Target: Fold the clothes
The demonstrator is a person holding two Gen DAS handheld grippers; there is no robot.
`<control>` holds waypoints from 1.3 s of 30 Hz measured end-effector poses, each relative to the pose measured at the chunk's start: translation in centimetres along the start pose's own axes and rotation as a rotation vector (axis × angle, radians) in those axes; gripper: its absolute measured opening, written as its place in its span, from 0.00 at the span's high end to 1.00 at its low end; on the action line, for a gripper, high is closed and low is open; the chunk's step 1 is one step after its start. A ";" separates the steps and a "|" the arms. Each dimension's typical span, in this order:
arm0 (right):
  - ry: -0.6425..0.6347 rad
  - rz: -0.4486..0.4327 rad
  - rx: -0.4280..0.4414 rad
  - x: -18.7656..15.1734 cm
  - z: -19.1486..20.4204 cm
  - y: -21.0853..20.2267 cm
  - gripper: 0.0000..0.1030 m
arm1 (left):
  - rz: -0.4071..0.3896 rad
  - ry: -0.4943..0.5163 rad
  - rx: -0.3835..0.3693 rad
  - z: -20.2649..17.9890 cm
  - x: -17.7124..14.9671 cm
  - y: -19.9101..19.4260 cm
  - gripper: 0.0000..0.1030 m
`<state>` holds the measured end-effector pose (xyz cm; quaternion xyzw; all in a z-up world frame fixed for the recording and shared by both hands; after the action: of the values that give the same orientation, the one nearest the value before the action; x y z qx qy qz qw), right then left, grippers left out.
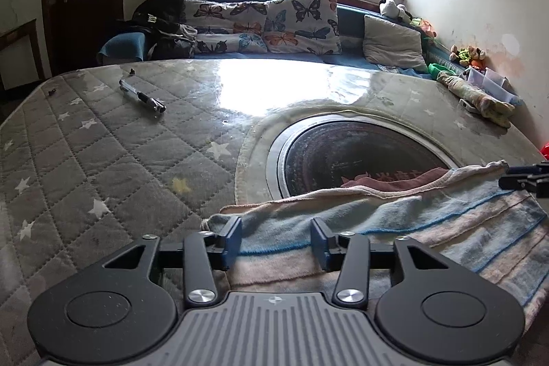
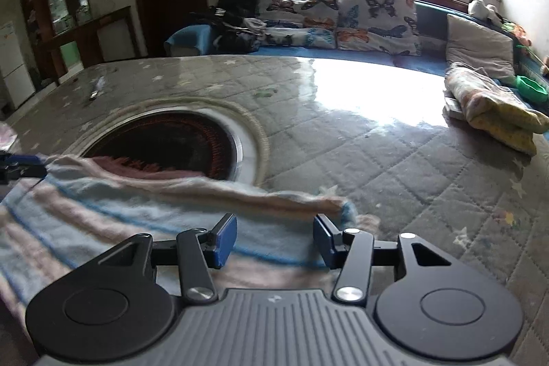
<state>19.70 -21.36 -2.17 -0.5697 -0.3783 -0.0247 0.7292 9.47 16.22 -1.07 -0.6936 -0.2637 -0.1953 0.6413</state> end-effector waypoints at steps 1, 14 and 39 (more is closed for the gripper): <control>-0.006 0.002 0.003 -0.2 0.3 -0.2 0.51 | -0.003 0.000 0.000 -0.1 -0.2 -0.3 0.50; -0.179 -0.008 0.109 -6.8 8.1 -5.4 0.46 | -0.026 0.044 0.021 -1.6 -6.3 -4.7 0.40; -0.052 -0.026 -0.003 -11.4 6.4 -6.8 0.45 | -0.035 0.017 0.079 -1.8 -10.5 -5.8 0.31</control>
<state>5.01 -22.79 -2.82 -0.5665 -0.4045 -0.0197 0.7177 -2.23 13.46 -2.71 -0.6613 -0.2777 -0.2020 0.6669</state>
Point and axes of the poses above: each gripper's, at about its wrist camera, not at the fingertips, and y roughly the way its jaws point, z to its left, x to its top, the point moved 2 cm from there along y, roughly the way its jaws point, and after that the axes turned 11 degrees about z, right-handed, at the moved point
